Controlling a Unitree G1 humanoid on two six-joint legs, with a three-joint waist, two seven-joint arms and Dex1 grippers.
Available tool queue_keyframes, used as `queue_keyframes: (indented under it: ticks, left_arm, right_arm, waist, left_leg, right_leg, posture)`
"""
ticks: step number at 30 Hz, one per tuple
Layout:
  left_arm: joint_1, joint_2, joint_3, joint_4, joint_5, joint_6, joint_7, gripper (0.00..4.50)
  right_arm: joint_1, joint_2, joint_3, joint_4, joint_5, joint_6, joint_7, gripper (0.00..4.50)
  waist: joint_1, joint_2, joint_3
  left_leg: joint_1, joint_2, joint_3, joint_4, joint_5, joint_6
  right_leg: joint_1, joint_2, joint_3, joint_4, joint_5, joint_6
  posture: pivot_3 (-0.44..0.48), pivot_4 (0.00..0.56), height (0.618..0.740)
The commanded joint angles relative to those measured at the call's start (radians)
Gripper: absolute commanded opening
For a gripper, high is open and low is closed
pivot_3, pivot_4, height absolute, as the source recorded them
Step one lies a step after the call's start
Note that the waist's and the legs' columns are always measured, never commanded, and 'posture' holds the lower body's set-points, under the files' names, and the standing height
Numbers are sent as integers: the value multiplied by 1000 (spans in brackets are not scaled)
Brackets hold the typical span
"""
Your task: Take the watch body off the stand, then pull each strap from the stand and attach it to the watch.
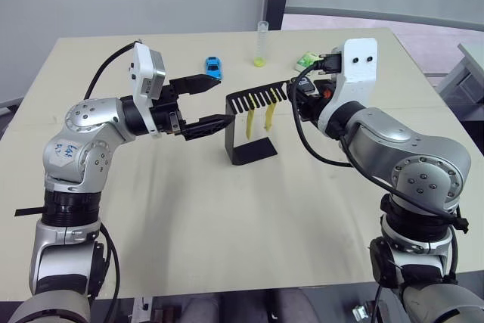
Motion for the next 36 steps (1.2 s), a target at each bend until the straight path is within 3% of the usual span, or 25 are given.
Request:
queue_keyframes:
  ticks: [1, 4, 9, 21, 27, 31, 36]
  left_arm:
    - [-2, 8, 33, -31, 1, -21, 7, 4500]
    - [-2, 7, 33, -31, 1, -21, 7, 4500]
    - [-2, 5, 32, -29, 2, -23, 7, 4500]
    - [-1, 1, 34, -42, -8, -15, 12, 4500]
    - [0, 10, 44, -106, -81, 59, 7, 4500]
    - [27, 54, 45, -171, -161, 141, -56, 4500]
    - [104, 116, 13, -246, -191, 168, -157, 4500]
  right_arm:
    - [-29, 6, -22, -38, -29, -2, 23, 3167]
    - [-32, 11, -24, -40, -46, 3, 37, 3167]
    - [-40, 20, -27, -44, -65, 12, 56, 1597]
    - [-63, 27, -37, -72, -96, 27, 109, 1602]
    - [-57, -51, -145, -166, -8, 32, 217, 1602]
    - [52, -157, -262, -258, 99, 26, 305, 1602]
    - [363, -291, -418, -403, 185, -26, 413, 1602]
  waist:
    - [0, 0, 0]
    - [0, 0, 0]
    - [0, 0, 0]
    - [0, 0, 0]
    - [0, 0, 0]
    - [0, 0, 0]
    - [4, 1, 0]
  left_leg:
    - [0, 0, 0, 0, 0, 0]
    - [0, 0, 0, 0, 0, 0]
    - [0, 0, 0, 0, 0, 0]
    - [0, 0, 0, 0, 0, 0]
    - [-5, -1, 0, 0, 0, 0]
    - [-13, -1, -1, 3, 0, 0]
    - [-13, -1, 0, 3, 0, 1]
  right_leg:
    - [0, 0, 0, 0, 0, 0]
    - [0, 0, 0, 0, 0, 0]
    - [0, 0, 0, 0, 0, 0]
    - [-1, 0, 0, 1, 0, 0]
    - [-7, -1, 0, 3, 0, 0]
    - [-12, -1, -2, 4, 0, 0]
    - [-11, -2, -2, 3, 0, 0]
  posture:
    - [0, 150, 740]
    - [0, 150, 740]
    - [0, 150, 740]
    - [0, 150, 740]
    - [0, 150, 740]
    - [0, 150, 740]
    - [0, 150, 740]
